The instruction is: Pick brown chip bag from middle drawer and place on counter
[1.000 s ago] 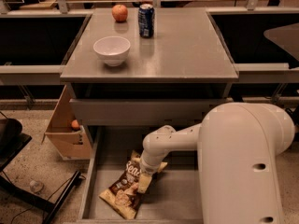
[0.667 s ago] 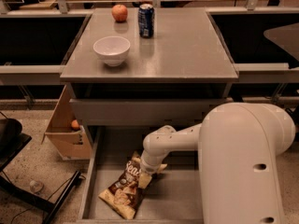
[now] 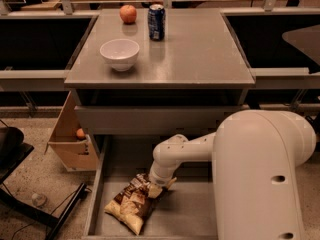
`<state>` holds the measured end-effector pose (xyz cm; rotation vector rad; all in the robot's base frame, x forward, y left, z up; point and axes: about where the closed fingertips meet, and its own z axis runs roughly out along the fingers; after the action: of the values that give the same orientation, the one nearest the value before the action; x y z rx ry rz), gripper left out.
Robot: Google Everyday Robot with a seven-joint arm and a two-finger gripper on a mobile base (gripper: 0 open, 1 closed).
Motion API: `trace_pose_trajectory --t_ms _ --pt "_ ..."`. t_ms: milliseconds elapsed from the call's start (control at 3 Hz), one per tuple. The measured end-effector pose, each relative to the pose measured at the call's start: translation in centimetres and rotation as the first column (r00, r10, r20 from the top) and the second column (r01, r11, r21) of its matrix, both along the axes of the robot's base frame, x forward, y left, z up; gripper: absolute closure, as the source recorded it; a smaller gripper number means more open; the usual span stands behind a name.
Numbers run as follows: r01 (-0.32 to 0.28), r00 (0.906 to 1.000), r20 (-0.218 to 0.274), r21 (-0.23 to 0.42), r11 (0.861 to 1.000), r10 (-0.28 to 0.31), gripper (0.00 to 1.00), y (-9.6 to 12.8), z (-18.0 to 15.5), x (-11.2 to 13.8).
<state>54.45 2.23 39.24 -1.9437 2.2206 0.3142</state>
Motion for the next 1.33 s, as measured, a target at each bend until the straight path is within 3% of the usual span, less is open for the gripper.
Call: trace_pose_trajectory --t_ms 333,667,1000,1333 --pt "0.000 1.0000 0.000 0.000 1.000 0.000 1.00 0.0 0.0 0.0" --pt "0.001 0.9997 0.023 -0.022 1.000 0.000 1.00 -0.8 1.9 -0.5" --pt "0.038 0.9983 0.048 -0.057 0.998 -0.035 1.00 -2.9 5.8 -2.1" --pt "0.096 0.9931 0.075 -0.080 0.992 -0.090 1.00 -5.7 11.9 -4.2"
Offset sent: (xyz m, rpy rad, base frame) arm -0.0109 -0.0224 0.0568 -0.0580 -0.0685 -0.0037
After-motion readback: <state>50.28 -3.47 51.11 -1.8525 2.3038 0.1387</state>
